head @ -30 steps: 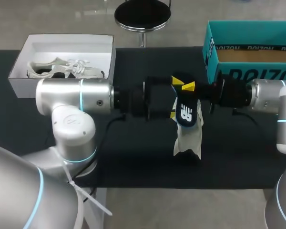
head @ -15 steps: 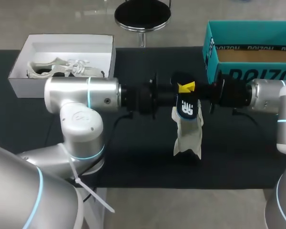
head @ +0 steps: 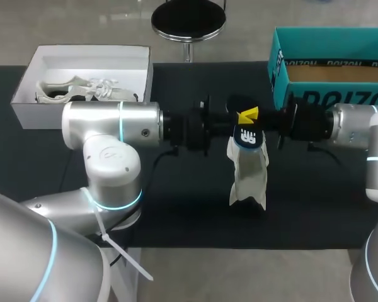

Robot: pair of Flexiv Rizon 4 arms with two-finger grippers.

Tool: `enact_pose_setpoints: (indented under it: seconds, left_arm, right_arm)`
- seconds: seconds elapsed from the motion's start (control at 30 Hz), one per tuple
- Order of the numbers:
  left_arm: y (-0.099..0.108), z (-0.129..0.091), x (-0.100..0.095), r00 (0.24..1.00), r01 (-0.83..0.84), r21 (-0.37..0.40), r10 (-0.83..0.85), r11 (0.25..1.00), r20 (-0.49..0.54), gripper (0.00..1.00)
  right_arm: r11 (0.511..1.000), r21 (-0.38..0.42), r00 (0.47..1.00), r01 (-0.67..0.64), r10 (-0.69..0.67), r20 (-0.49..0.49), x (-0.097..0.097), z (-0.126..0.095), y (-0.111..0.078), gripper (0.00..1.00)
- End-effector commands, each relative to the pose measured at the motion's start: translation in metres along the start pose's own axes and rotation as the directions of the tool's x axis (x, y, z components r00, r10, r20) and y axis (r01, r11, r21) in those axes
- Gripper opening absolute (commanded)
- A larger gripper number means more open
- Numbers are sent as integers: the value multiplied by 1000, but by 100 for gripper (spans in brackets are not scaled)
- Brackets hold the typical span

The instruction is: Take the shoe out of the shoebox, open the shoe tongue, remove and reinsert the insole, then place the shoe into the shoebox

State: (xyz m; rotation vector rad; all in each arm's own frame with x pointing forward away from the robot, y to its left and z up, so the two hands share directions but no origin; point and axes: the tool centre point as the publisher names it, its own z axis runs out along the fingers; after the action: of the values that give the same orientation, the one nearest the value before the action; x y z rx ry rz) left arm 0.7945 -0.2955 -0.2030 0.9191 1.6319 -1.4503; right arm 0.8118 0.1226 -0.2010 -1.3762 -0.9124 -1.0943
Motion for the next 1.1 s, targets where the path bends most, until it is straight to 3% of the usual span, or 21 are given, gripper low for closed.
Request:
enact_pose_setpoints:
  seconds: [0.03,0.1,0.13,0.17,0.3,0.47,0.63,0.83,0.93,1.0,1.1]
  left_arm:
    - [4,4,-3,1000,-4,3,4,1000,1,0]
    - [4,4,-3,1000,-7,1,7,1000,-1,0]
    - [4,4,-3,1000,-7,1,7,1000,-1,0]
    - [3,4,-4,1000,-8,2,8,1000,0,0]
    - [1,2,-5,1000,-10,-2,10,1000,0,0]
    - [-3,-2,-7,1000,-17,-5,17,1000,-8,0]
    - [-6,-8,-7,1000,-9,-14,9,1000,-27,0]
    - [-10,-16,-9,998,26,-36,-28,999,-51,0]
    - [-14,-19,-10,997,52,-42,-54,998,-60,0]
    - [-17,-20,-10,996,58,-49,-61,997,-69,0]
    - [-22,-22,-12,994,72,-46,-75,996,-76,0]
  right_arm:
    - [1000,1,1000,0,0,0,-1,2,-3,0]
    - [1000,1,1000,0,0,0,-1,2,-3,0]
    - [1000,1,1000,0,0,0,-1,2,-3,25]
    - [1000,1,1000,0,0,0,-1,2,-3,100]
    - [1000,1,1000,0,0,0,-1,2,-3,100]
    - [984,-163,997,71,-66,38,3,-38,-22,100]
    - [935,-324,988,145,-118,102,8,-86,-52,100]
    - [875,-407,958,263,-185,221,15,-135,-90,100]
    - [850,-385,915,359,-240,323,20,-150,-109,100]
    - [848,-277,843,451,-302,445,25,-153,-119,100]
    - [848,-143,762,510,-368,534,26,-158,-131,100]
